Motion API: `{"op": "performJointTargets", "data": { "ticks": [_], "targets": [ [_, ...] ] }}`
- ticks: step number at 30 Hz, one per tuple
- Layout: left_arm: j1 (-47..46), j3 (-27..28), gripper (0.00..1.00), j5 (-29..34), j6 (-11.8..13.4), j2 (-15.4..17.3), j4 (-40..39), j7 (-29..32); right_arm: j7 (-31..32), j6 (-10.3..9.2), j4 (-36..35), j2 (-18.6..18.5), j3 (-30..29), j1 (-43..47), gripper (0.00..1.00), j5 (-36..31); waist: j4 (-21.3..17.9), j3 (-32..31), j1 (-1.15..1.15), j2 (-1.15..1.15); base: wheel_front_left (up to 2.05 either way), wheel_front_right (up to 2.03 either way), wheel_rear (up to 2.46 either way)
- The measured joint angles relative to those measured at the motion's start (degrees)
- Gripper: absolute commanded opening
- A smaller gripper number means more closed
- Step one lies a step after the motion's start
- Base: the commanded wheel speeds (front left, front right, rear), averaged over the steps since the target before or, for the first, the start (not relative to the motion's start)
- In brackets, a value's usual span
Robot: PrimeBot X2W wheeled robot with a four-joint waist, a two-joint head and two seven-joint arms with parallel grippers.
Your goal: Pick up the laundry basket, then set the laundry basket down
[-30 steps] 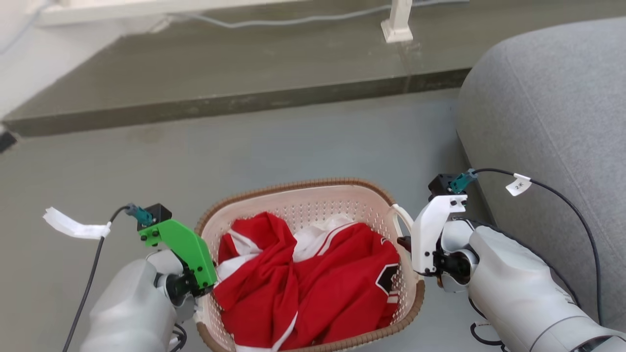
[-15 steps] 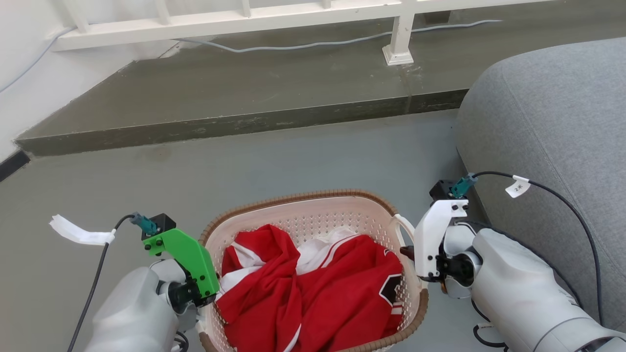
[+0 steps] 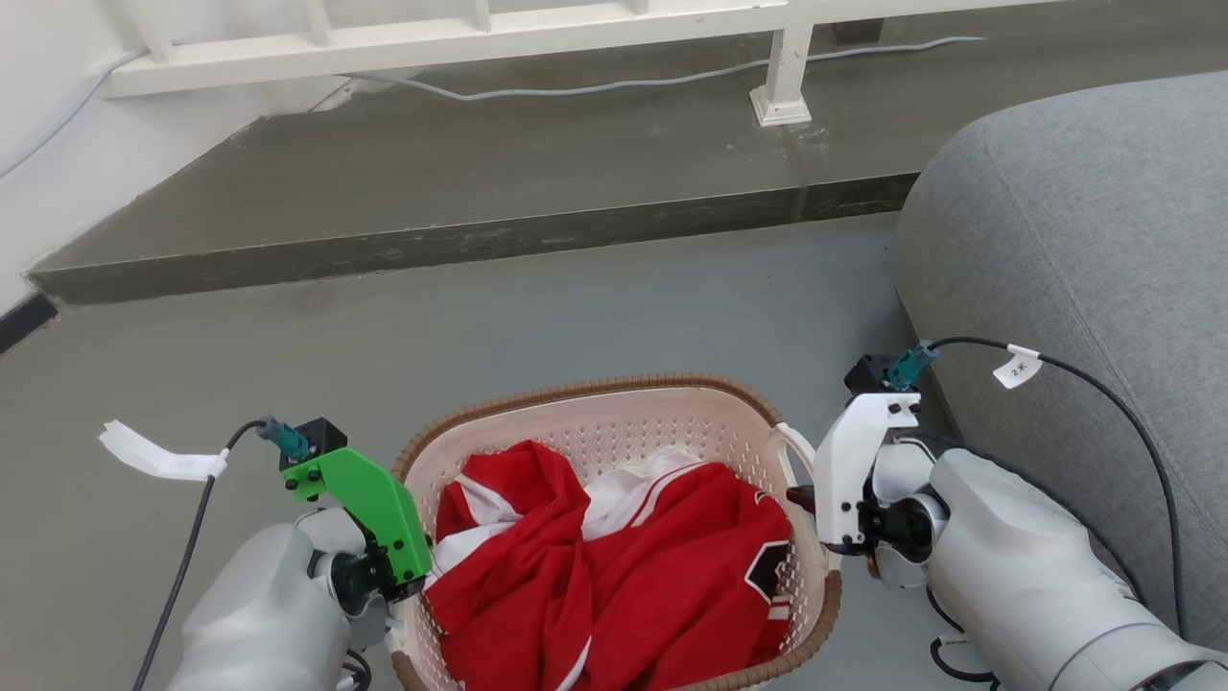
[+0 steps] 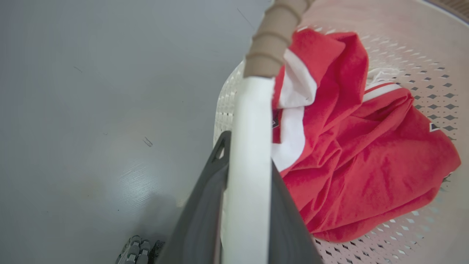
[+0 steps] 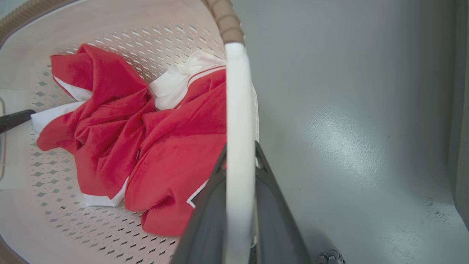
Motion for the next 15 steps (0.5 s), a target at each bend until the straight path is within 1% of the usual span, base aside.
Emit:
{"op": "performJointTargets", "data": {
  "ticks": [15],
  "targets": [
    [0.0,-0.7,0.0,-0.6,0.0,0.0,-0.2,0.0,0.5,-0.01,-0.2,-0.4,0.6,0.0,0.0,1.5,-0.2,0.5,0.0,0.0,0.0,0.0,0.0]
  ]
}}
